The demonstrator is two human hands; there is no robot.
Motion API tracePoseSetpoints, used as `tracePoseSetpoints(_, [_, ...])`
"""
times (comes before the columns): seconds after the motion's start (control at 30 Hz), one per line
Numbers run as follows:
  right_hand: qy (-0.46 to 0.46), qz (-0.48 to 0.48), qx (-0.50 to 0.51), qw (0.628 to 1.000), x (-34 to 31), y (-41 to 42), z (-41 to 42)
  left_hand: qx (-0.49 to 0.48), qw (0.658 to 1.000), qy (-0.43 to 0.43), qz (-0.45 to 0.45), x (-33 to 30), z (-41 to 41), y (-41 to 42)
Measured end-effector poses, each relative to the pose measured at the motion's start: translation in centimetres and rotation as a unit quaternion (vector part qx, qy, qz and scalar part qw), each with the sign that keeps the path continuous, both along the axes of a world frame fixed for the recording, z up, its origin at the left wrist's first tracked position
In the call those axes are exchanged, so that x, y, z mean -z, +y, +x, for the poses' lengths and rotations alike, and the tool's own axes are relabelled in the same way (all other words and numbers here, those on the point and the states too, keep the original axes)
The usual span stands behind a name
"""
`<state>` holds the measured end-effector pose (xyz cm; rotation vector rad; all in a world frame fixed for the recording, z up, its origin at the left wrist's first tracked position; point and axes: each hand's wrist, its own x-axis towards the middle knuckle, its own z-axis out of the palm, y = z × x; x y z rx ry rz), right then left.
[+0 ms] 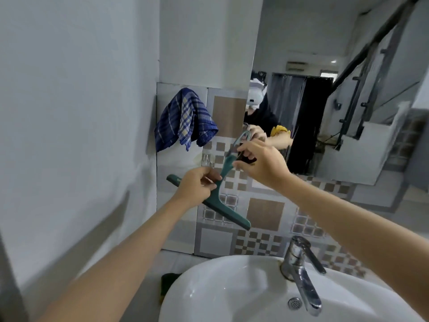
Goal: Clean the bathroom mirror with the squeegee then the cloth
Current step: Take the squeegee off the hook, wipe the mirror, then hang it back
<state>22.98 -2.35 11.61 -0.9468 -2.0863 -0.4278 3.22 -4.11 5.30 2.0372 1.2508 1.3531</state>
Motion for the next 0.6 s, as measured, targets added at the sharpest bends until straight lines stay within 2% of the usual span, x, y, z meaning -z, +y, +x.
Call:
tracePoseSetpoints(0.07, [-0.097,0.112,0.051,0.988,-1.8,-0.9,1.7,-0.001,0.999,0.042,0.010,-1.7,0.7,-0.7])
tracePoseSetpoints(0.13, [-0.169,0.174,0.087,0.966,-3.9,-2.2,3.7,0.001,0.997,0.070,0.012,-3.7,1.9,-1.4])
tracePoseSetpoints(0.2, [-0.245,0.187,0.080,0.948,-5.9,-3.3,5.7,0.015,0.996,0.090,0.024,-5.9,3.2,-2.1])
tracePoseSetpoints(0.3, [-0.329,0.158,0.034,0.931,-8.4,-4.7,8.5,0.050,0.988,0.130,0.060,-8.9,5.2,-3.2])
tracePoseSetpoints(0.43, [-0.374,0.171,0.028,0.911,-11.6,-6.8,11.5,0.049,0.973,0.175,0.143,-12.1,7.5,-3.3])
tracePoseSetpoints(0.53, [-0.357,0.189,0.050,0.914,-14.5,-7.9,13.6,-0.016,0.935,0.204,0.290,-15.0,9.0,-2.8])
tracePoseSetpoints(0.6, [-0.325,0.191,0.083,0.922,-16.9,-8.2,14.8,-0.068,0.910,0.204,0.354,-16.8,9.5,-2.2])
